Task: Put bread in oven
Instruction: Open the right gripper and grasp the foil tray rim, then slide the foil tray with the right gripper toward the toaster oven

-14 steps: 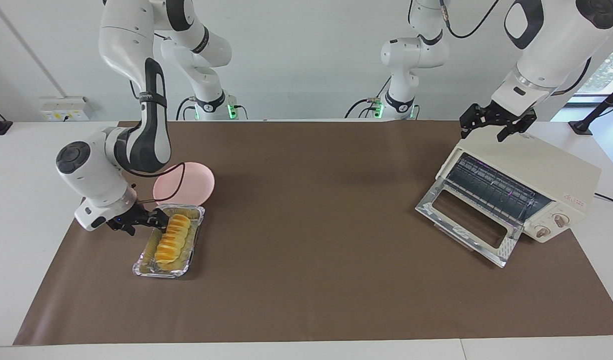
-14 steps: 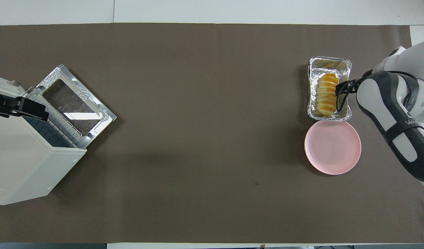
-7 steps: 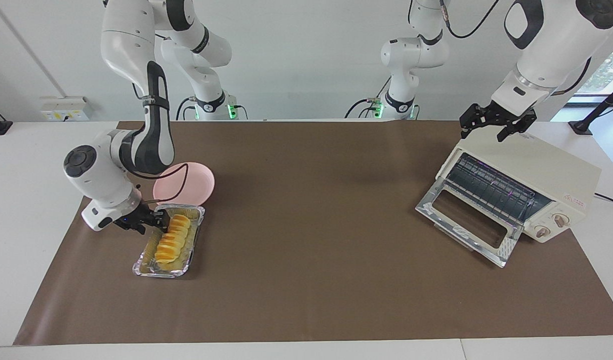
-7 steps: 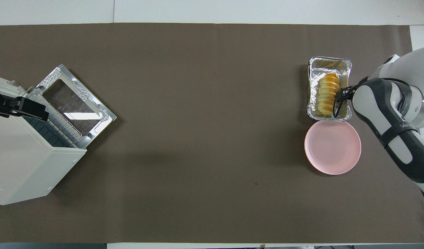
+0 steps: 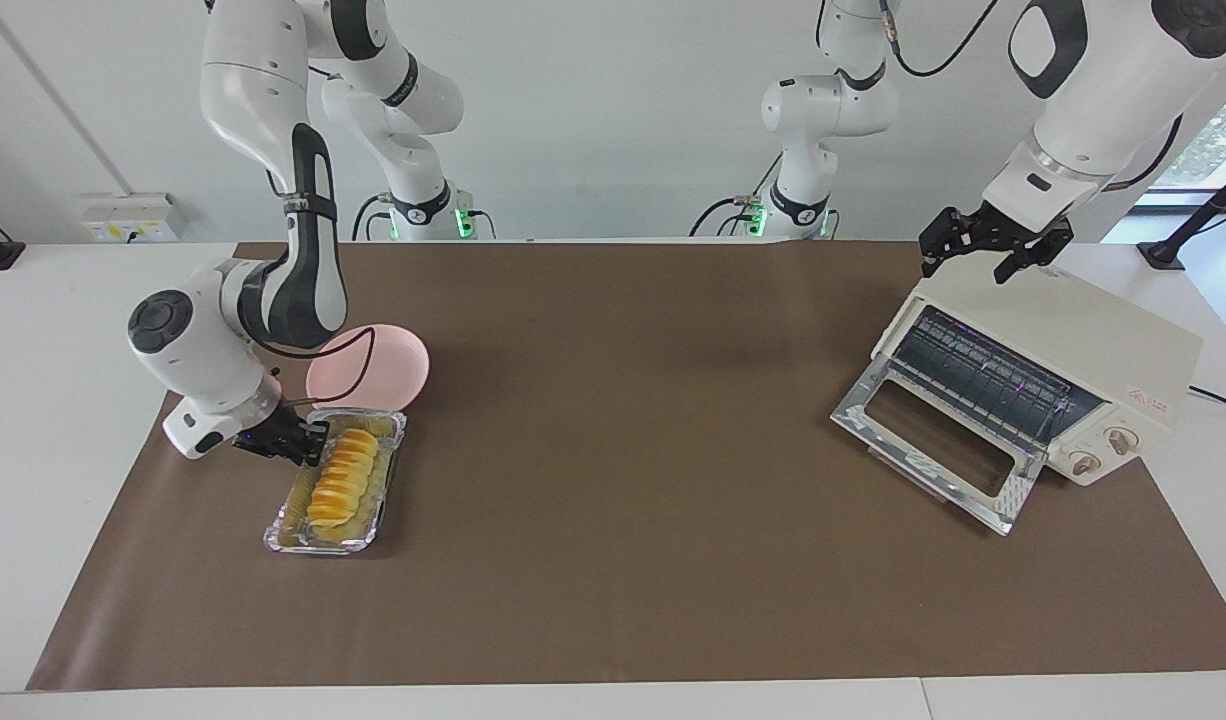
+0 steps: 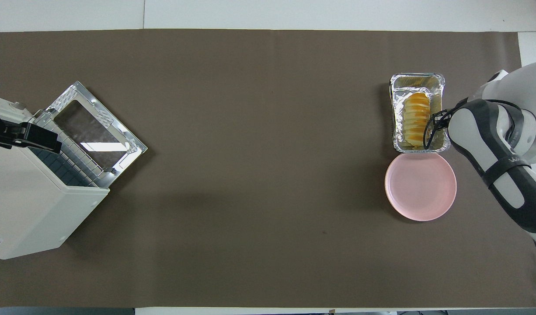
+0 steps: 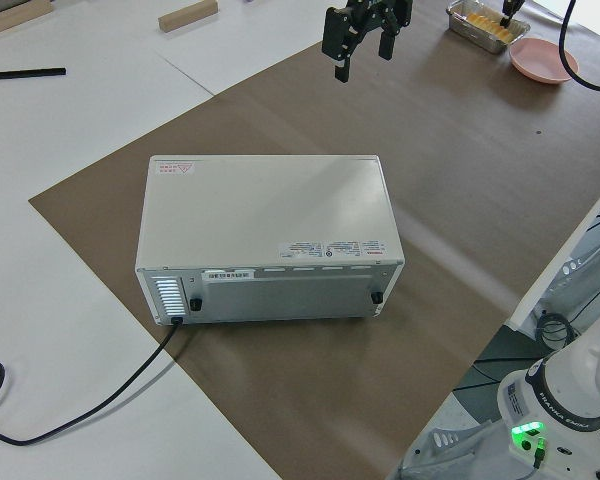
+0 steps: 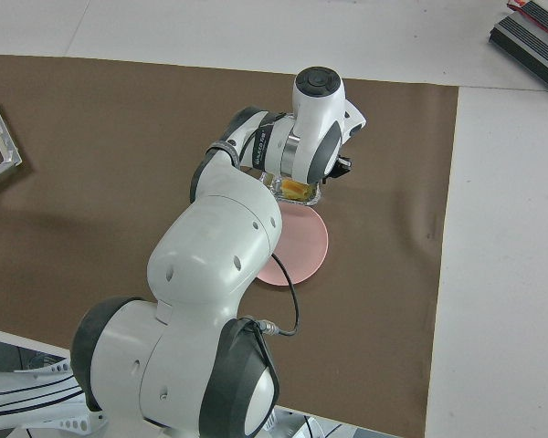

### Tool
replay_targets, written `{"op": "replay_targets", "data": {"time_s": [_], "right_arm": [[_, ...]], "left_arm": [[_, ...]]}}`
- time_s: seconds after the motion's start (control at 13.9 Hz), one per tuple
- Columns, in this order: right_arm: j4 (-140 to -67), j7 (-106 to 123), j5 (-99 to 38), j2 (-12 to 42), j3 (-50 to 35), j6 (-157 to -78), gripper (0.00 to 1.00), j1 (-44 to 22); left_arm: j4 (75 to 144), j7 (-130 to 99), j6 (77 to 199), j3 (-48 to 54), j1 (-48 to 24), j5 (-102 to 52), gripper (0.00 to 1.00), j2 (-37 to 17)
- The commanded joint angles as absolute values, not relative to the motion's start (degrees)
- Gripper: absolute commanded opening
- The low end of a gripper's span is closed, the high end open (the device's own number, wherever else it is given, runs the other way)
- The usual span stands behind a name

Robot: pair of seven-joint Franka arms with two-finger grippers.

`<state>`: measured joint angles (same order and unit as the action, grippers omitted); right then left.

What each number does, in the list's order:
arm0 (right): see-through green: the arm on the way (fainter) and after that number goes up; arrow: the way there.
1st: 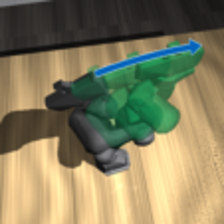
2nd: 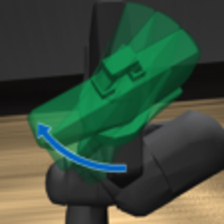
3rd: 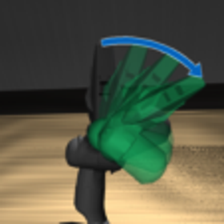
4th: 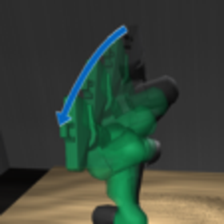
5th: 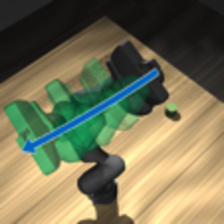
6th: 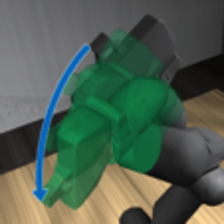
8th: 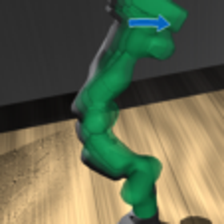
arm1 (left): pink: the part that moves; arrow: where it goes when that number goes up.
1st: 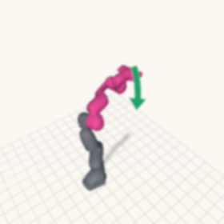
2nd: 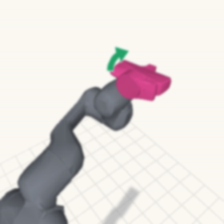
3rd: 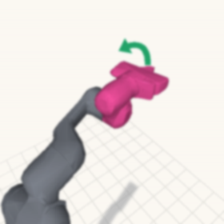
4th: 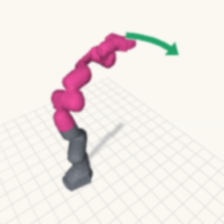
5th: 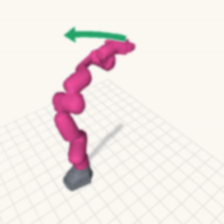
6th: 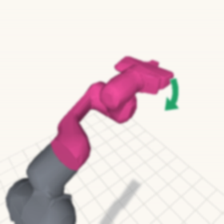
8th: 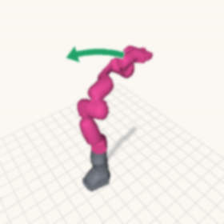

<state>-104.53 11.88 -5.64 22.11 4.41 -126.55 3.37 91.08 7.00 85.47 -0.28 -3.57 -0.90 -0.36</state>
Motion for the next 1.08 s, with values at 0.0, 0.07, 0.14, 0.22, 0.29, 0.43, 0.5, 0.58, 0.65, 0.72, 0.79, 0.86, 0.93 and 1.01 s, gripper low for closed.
{"op": "replay_targets", "data": {"time_s": [0.0,0.07,0.14,0.22,0.29,0.43,0.5,0.58,0.65,0.72,0.79,0.86,0.93,1.01], "right_arm": [[-101.44,12.39,-6.68,21.09,1.95,-126.04,0.00,3.08],[-99.77,11.96,-6.68,21.09,0.54,-125.25,0.00,2.99],[-98.10,11.61,-6.68,21.09,-0.86,-124.46,0.00,2.99],[-96.87,11.34,-6.68,21.09,-2.18,-123.58,0.00,2.90],[-96.16,9.60,-6.68,21.09,-4.02,-123.14,0.00,2.81],[-93.79,2.23,-6.16,21.53,-7.38,-122.96,0.00,0.37],[-93.00,-1.11,-5.54,21.88,-7.21,-122.96,0.00,-3.13],[-92.38,-4.80,-5.36,22.15,-7.03,-122.70,0.00,-5.60],[-90.81,-8.40,-4.84,22.84,-7.21,-121.83,0.00,-7.19],[-89.31,-10.70,-4.57,23.90,-7.21,-121.38,0.00,-9.12],[-88.86,-13.51,-4.48,24.69,-7.21,-121.46,0.00,-11.75],[-88.42,-16.41,-4.31,26.00,-7.12,-121.99,0.00,-13.87],[-86.94,-18.09,-4.05,27.84,-7.21,-122.25,0.00,-15.37],[-86.23,-18.54,-3.87,29.34,-7.12,-122.52,0.00,-16.51]], "left_arm": [[92.73,7.82,86.40,0.35,-2.81,-0.53,1.00,1.14],[92.81,7.82,86.40,0.35,-2.81,-0.53,1.00,1.14],[92.81,7.82,86.40,0.35,-2.81,-0.53,1.00,1.14],[92.73,7.82,86.40,0.35,-2.81,-0.53,1.00,1.14],[92.81,7.82,86.40,0.35,-2.81,-0.53,1.00,1.14],[92.81,7.82,86.40,0.35,-2.81,-0.53,1.00,1.14],[92.73,7.82,86.40,0.35,-2.81,-0.53,1.00,1.14],[92.81,7.82,86.40,0.35,-2.73,-0.53,1.00,1.14],[92.81,7.82,86.40,0.35,-2.81,-0.53,1.00,1.14],[92.73,7.82,86.40,0.35,-2.81,-0.53,1.00,1.14],[92.81,7.82,86.40,0.35,-2.81,-0.53,1.00,1.14],[92.73,7.82,86.40,0.35,-2.81,-0.53,1.00,1.14],[92.81,7.82,86.40,0.35,-2.81,-0.53,1.00,1.14],[92.81,7.82,86.40,0.35,-2.81,-0.53,1.00,1.14]]}}
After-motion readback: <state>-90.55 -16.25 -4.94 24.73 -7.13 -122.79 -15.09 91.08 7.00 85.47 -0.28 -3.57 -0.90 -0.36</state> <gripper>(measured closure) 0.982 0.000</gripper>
